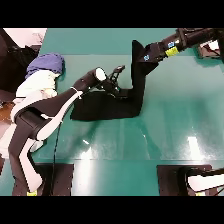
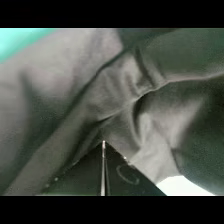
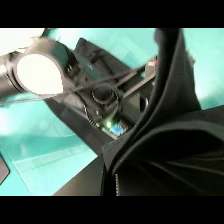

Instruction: Fold the shirts.

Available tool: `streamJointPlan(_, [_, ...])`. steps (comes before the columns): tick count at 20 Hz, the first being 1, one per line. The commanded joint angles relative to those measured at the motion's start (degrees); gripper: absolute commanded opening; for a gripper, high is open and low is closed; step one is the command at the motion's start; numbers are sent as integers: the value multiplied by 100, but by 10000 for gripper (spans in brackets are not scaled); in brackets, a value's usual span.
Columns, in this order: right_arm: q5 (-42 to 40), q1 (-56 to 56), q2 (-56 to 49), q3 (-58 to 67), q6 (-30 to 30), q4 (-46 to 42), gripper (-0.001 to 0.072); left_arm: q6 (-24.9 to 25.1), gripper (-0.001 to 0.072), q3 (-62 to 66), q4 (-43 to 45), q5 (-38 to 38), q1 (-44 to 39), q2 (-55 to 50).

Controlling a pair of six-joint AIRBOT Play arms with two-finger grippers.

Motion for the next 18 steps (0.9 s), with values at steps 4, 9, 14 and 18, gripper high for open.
streamJointPlan(4, [-197, 496, -63, -11, -81, 13, 16, -98, 26, 48, 1591, -636, 761, 1080])
streamJointPlan(9, [-1178, 1504, -472, -11, -278, 20, 17, -105, 27, 48, 2111, -1097, 2135, 2208])
streamJointPlan(14, [-2859, 2951, -1554, -9, -621, 15, 28, -94, 28, 46, 2151, -1161, 3169, 3112])
streamJointPlan(18, [-3294, 3342, -2063, -11, -756, -42, 632, -87, 28, 50, 2173, -1473, 3423, 3338])
